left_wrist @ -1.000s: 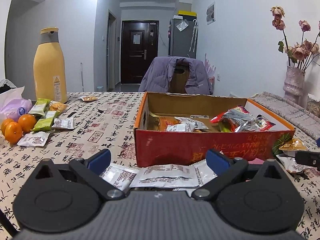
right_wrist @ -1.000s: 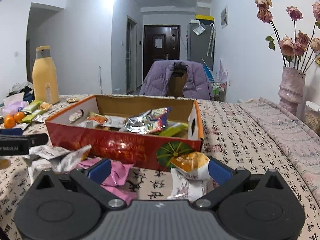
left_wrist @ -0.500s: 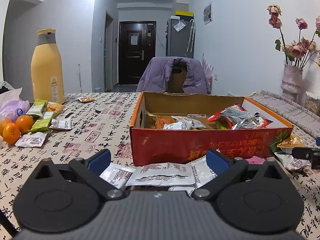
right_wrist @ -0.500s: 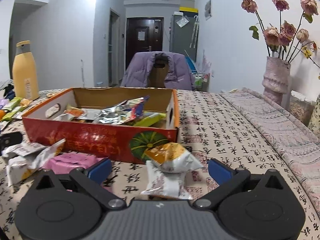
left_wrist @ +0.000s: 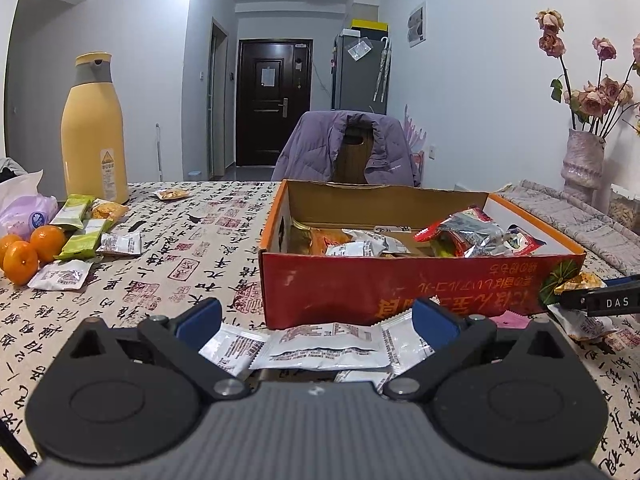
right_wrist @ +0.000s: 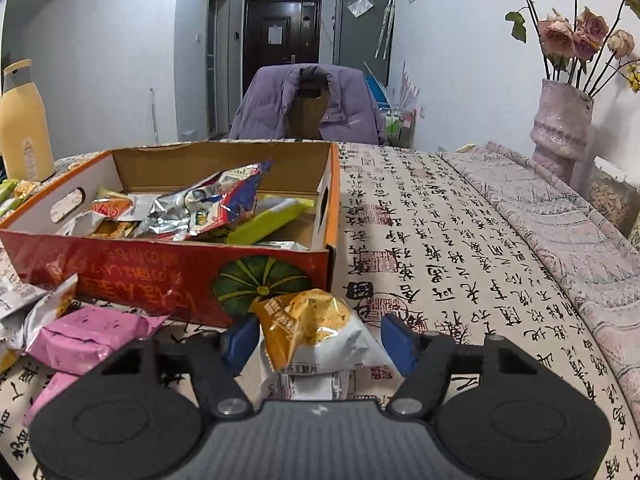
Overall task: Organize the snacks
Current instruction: 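Grasp the yellow-and-white snack packet with the right gripper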
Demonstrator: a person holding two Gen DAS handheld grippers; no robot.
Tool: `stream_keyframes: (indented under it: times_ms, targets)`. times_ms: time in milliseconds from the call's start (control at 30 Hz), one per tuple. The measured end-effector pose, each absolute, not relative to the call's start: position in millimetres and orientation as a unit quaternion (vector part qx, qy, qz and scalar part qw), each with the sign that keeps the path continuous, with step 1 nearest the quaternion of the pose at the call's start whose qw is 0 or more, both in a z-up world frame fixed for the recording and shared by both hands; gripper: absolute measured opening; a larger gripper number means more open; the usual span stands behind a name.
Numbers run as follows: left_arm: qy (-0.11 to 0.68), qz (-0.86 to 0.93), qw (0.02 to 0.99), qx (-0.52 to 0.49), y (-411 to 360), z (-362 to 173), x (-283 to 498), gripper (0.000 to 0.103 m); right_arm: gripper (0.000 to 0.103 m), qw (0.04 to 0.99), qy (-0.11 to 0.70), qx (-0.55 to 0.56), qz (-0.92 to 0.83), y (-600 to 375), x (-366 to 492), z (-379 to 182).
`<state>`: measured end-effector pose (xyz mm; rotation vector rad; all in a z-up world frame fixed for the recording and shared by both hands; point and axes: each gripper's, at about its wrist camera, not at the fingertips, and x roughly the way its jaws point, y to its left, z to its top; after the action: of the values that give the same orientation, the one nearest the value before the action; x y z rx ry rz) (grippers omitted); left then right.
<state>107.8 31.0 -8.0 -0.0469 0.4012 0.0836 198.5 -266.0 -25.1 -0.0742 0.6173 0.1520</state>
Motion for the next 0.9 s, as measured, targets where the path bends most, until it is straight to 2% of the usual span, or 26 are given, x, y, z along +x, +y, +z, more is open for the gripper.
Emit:
stream_keyframes:
  times_ms: [67,167,500,900]
  targets:
    - [0.200,0.042,0.979,-0.023,31,-8,108,0.103,0.052,0.951,0.296,-0.031,0.078,-267,195,-24]
    - [0.200,0.043,0.979,-0.023,31,-8,108,0.103,0.045,0.955,0.284,-0.026,0.078,-269,189,-22]
    - [0.244,0.035,0.969,-0.028,35,-7,115,0.103,0.043,0.969,0.234,-0.009,0.077,-274,154,-6]
    - [0.328,0.029,0.944,-0.018,36,-8,155,0.103,0.043,0.969,0.232,0.001,0.085,-273,141,-8]
